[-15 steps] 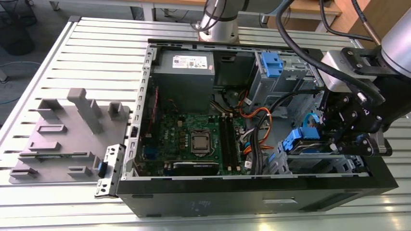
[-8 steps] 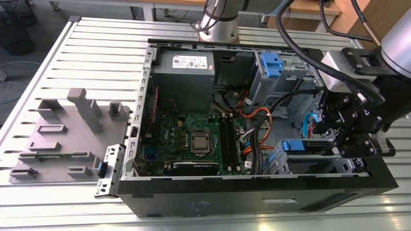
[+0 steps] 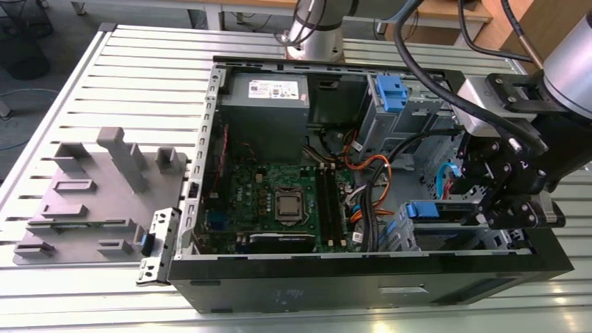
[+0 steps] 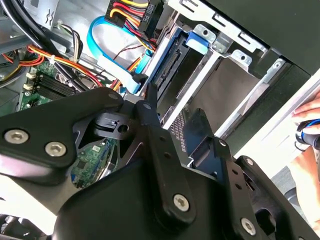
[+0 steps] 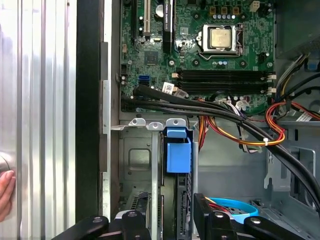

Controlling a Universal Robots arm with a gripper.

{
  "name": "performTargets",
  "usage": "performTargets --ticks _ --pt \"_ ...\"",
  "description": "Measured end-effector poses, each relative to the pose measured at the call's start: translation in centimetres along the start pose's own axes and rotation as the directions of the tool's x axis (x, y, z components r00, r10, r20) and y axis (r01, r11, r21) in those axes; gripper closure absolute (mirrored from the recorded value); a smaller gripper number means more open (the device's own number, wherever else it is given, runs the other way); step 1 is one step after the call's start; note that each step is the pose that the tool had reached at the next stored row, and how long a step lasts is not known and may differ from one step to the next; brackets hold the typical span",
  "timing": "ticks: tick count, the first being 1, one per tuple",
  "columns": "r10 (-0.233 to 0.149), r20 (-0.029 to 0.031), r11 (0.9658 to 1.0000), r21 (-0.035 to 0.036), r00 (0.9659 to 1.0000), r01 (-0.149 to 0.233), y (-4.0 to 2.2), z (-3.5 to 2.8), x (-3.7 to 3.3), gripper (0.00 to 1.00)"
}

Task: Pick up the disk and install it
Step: 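Insert the disk into the insertion slot, then insert the first disk wire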

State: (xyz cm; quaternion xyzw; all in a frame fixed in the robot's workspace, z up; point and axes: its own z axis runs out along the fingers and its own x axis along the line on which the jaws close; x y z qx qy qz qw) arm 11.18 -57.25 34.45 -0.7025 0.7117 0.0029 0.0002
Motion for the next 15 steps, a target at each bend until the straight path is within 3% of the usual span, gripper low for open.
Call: performTargets --ticks 15 --pt "0.0 0.0005 1.0 0.0001 1.0 0.0 0.01 -0.49 0.0 0.52"
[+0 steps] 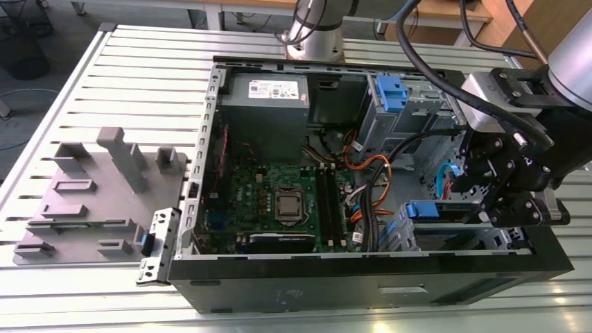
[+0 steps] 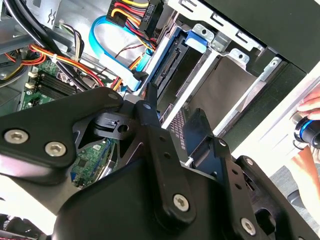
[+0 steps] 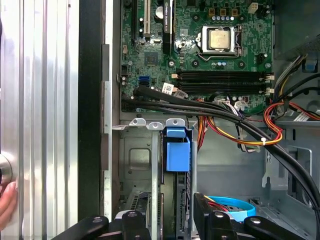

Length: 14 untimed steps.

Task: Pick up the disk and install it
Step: 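Insert the first disk wire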

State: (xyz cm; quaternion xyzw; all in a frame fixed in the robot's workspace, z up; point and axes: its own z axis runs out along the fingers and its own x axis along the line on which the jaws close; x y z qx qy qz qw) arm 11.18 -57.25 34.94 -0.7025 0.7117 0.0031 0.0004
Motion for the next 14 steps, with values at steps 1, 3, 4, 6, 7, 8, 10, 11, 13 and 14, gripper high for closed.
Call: performTargets --ticks 1,3,4,6,7,8,10,11,13,14 --pt "0.0 0.0 1.0 0.0 1.0 0.0 0.0 0.0 0.0 0.52" --pt "0.0 0.0 1.0 0.0 1.0 0.0 0.0 -0.01 0.0 0.52" --pt "0.0 0.0 1.0 0.0 1.0 0.0 0.0 -0.01 0.0 0.52" --pt "0.0 0.0 1.0 0.0 1.0 0.0 0.0 -0.01 0.0 0.52" --pt "0.0 0.0 1.0 0.0 1.0 0.0 0.0 -0.02 0.0 0.52" --pt "0.0 0.0 1.0 0.0 1.0 0.0 0.0 -0.02 0.0 0.53" --pt "0.0 0.0 1.0 0.0 1.0 0.0 0.0 -0.02 0.0 0.59" --pt "0.0 0.0 1.0 0.0 1.0 0.0 0.0 -0.02 0.0 0.65" --pt "0.0 0.0 1.0 0.0 1.0 0.0 0.0 -0.03 0.0 0.71" --pt "0.0 0.0 1.0 0.0 1.0 0.0 0.0 -0.03 0.0 0.77"
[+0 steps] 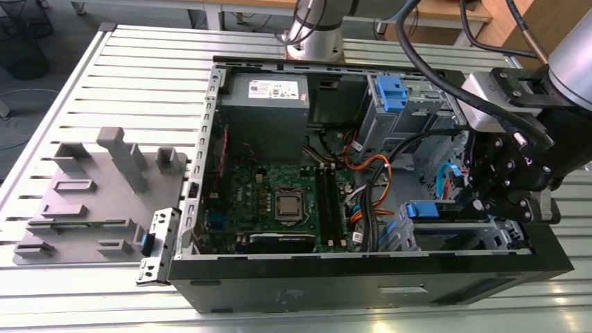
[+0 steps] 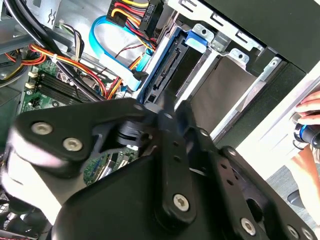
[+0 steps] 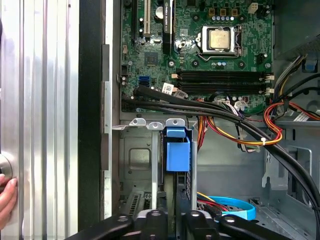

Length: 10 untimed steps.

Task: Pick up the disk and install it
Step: 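Insert the first disk wire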

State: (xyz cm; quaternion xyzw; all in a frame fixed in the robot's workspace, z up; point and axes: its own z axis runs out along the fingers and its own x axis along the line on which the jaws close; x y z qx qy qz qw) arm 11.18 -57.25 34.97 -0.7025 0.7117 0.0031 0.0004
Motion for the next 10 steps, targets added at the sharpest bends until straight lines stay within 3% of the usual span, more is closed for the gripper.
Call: performTargets --ticks 1,2,10 --pt "0.0 -0.0001 1.0 0.0 1.0 0.0 0.0 0.0 0.0 0.77" --pt "0.0 -0.0001 1.0 0.0 1.0 0.0 0.0 -0.01 0.0 0.84" --pt "0.0 0.0 1.0 0.0 1.0 0.0 0.0 -0.02 0.0 0.84"
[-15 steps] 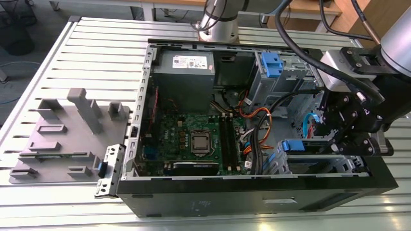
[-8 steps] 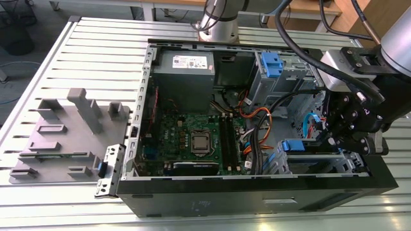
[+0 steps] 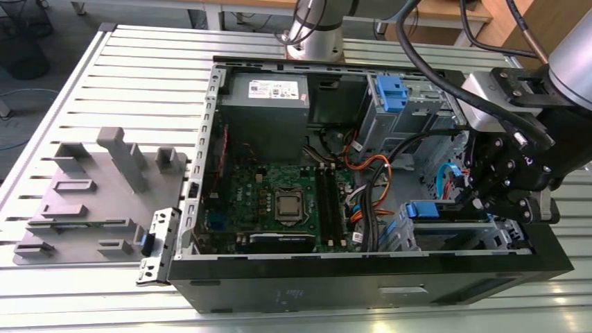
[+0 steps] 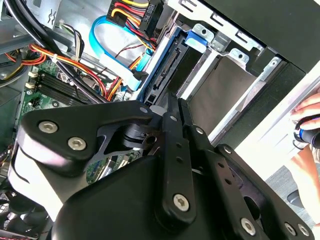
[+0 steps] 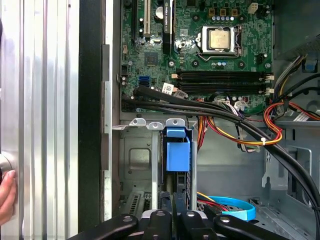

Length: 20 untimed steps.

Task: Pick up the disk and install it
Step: 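Insert the first disk wire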

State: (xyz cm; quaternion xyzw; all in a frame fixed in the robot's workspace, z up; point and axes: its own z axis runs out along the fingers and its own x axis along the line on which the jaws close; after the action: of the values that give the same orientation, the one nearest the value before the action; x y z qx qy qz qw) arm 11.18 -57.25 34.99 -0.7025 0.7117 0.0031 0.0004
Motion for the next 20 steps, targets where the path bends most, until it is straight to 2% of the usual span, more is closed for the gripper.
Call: performTargets --ticks 3,9,17,20 --pt "0.0 0.0013 1.0 0.0 1.0 0.0 0.0 -0.13 0.0 0.84" --pt "0.0 0.0145 1.0 -0.0002 0.9999 0.0 0.01 -1.0 -0.01 0.84" --pt "0.0 0.0178 1.0 -0.0002 0.9998 0.0 0.01 -1.71 -0.17 0.84" --pt "0.0 0.0185 1.0 -0.0002 0.9998 0.0 0.01 -1.75 -0.31 0.84"
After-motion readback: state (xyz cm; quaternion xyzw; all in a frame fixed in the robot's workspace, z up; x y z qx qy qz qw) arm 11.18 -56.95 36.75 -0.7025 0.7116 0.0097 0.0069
